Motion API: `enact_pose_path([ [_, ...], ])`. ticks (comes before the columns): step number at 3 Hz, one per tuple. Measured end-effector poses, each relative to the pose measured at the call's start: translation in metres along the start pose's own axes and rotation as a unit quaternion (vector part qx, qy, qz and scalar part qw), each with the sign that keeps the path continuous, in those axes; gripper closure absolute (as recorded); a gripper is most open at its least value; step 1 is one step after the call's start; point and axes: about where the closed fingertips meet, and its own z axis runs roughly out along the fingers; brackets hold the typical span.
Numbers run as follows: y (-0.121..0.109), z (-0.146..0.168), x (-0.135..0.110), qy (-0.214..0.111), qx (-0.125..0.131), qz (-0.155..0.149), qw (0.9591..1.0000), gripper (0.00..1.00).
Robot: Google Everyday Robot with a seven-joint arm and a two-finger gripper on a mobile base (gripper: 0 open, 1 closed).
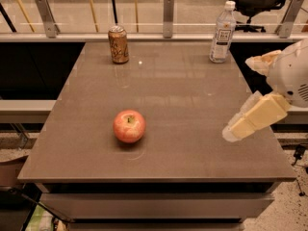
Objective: Move apple near orange can
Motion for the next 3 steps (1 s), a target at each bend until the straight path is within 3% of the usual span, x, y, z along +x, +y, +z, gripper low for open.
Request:
enact_pose_path([
  [1, 0.002, 0.021, 0.0, -0.025, 0.007, 0.018, 0.9995, 0.0],
  [3, 0.003, 0.062, -0.001, -0.086, -0.007, 0.035, 0.9957, 0.0],
])
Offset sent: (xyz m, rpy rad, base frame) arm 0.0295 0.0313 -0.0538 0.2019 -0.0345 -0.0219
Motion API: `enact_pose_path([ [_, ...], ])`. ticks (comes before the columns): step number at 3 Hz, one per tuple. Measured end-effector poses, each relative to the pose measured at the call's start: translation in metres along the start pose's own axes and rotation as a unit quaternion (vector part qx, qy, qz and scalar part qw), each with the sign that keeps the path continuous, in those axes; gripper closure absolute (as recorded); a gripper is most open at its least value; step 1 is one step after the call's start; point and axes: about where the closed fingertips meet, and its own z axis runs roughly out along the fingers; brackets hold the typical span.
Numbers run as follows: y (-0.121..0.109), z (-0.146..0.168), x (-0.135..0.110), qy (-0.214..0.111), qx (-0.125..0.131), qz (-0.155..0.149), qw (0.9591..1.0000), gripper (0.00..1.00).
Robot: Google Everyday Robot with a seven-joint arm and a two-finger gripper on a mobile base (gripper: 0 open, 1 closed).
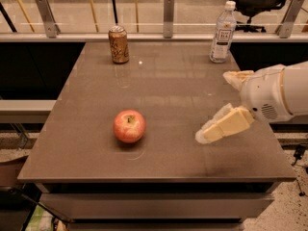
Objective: Move apple near orange can
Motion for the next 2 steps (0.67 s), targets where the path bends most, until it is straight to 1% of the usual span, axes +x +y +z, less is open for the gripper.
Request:
enact_pose_path([
  [1, 0.003, 0.0207, -0.0028, -0.016, -0.01, 0.005, 0.9998, 0.0],
  [2, 0.0031, 0.0199, -0.0037, -0.016, -0.008, 0.005, 0.9998, 0.0],
])
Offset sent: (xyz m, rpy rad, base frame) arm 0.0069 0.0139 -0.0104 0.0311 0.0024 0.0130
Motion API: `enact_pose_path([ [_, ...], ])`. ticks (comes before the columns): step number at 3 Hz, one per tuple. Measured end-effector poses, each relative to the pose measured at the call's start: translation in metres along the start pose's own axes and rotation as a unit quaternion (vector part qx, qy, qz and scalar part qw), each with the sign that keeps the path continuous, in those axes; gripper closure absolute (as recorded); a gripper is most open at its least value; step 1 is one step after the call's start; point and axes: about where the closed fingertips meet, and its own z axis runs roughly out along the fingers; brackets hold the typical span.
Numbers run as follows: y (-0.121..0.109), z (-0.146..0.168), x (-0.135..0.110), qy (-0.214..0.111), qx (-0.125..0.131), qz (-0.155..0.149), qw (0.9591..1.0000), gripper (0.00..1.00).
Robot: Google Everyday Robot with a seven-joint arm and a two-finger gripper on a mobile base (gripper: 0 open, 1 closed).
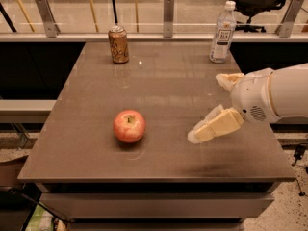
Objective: Move apple near orange can
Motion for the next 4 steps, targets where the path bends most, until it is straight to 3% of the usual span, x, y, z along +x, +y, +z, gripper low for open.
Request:
enact_pose_path([
  [2, 0.014, 0.012, -0.011, -0.061, 0.001, 0.01, 0.9981, 0.0],
  [3, 0.024, 0.03, -0.021, -0.098, -0.019, 0.016, 0.9948, 0.0],
  [4, 0.035, 0.052, -0.029, -0.113, -0.036, 0.019, 0.9928, 0.0],
])
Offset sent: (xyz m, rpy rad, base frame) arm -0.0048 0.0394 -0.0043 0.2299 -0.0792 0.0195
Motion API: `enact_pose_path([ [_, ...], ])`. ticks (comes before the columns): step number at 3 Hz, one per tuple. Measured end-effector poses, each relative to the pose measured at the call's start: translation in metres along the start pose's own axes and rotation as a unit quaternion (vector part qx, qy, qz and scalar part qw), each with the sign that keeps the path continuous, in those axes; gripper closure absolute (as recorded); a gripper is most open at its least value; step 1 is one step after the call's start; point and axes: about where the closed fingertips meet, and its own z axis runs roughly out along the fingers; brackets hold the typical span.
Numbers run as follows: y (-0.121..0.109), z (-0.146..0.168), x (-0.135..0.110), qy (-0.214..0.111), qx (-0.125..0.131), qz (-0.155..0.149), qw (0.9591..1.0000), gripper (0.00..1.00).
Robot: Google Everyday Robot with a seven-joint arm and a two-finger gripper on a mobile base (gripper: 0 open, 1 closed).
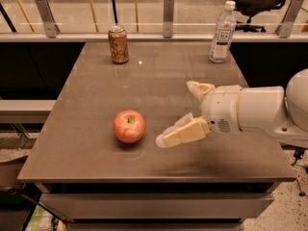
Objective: Move apple near orange can
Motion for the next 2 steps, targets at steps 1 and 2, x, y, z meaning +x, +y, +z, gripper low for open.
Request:
enact_pose_path([
  [1, 0.009, 0.024, 0.002, 0.002, -0.012, -0.001, 0.9999, 0.0],
  [2, 0.016, 0.045, 0.005, 0.004, -0.021, 0.0, 0.9998, 0.0],
])
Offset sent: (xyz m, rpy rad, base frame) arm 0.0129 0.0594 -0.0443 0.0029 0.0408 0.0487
